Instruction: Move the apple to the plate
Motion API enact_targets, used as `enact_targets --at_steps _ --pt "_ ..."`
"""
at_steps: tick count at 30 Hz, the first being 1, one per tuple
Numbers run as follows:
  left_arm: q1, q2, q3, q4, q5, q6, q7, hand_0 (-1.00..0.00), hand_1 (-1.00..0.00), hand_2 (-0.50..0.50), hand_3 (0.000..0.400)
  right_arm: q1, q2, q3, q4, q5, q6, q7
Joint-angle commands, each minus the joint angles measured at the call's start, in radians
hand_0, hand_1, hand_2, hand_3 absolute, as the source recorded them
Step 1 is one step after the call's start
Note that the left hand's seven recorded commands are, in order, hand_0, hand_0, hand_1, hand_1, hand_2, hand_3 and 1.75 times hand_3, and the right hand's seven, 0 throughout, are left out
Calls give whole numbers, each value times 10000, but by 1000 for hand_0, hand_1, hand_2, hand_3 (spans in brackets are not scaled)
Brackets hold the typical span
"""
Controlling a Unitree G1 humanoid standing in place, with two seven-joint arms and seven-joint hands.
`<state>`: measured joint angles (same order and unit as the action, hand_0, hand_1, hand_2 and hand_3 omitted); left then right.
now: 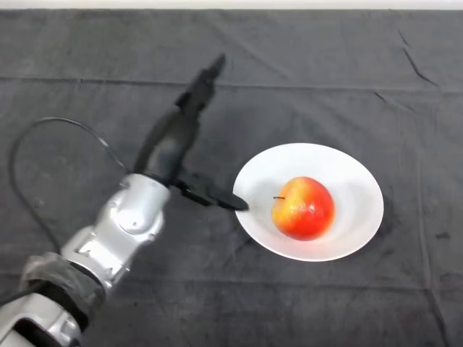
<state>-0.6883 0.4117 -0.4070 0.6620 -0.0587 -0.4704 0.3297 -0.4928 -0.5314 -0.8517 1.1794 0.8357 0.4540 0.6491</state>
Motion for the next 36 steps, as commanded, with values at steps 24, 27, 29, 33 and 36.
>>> enact_targets --at_steps 24,27,29,33,36 --pt "2145 2199 3740 -1083 -1192 -542 112 0 0 0 0 -130 -189 -86 47 -97 8 13" --pt "2411 2411 4218 -1251 -1339 -539 118 0 0 0 0 -129 -187 -86 42 -96 8 10" --pt "2593 2554 4540 -1325 -1443 -562 107 0 0 0 0 -128 -186 -86 39 -96 9 8" --pt "3013 2819 5193 -1531 -1602 -576 151 0 0 0 0 -126 -184 -86 34 -96 9 6" --pt "3380 2985 5663 -1765 -1670 -554 246 0 0 0 0 -125 -183 -86 31 -96 10 4"
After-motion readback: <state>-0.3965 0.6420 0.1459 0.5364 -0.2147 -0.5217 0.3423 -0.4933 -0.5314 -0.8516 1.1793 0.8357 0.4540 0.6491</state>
